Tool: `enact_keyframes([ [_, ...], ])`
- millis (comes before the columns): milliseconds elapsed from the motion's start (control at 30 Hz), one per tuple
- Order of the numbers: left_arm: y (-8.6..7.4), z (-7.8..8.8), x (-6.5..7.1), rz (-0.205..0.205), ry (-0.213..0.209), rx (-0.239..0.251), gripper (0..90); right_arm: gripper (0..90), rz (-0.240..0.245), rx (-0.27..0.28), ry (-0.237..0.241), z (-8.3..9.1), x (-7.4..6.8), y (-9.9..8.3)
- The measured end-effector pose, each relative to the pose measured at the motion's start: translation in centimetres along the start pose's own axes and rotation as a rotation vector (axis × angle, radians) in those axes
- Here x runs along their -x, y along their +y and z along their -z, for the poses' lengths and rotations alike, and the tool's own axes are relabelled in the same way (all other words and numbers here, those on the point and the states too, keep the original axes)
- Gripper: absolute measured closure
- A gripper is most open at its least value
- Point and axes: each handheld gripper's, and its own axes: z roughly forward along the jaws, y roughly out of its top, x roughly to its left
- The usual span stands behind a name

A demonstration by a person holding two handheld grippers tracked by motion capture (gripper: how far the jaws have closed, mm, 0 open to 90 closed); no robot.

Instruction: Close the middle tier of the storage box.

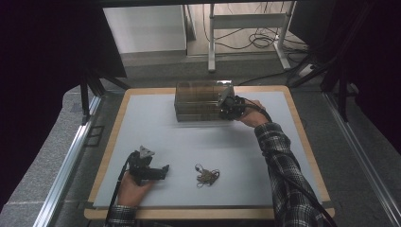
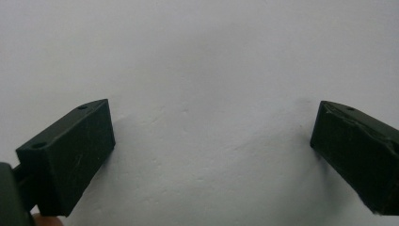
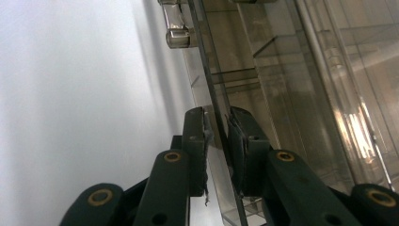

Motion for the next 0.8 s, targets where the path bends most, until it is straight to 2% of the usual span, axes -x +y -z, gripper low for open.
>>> enact_keyframes([
  [233, 0.00, 0.00, 0.00, 0.000, 0.000, 0.000, 0.8, 79.8, 0.036, 0.014, 0.064, 0.08, 0.70, -0.17],
  [600, 0.00, 0.00, 0.00, 0.000, 0.000, 0.000, 0.8, 82.5, 0.082, 0.002, 0.097, 0.35, 0.50, 0.02],
  [800, 0.00, -0.01, 0.00, 0.000, 0.000, 0.001, 0.8, 83.1, 0.083, 0.008, 0.115, 0.53, 0.23, -0.05],
])
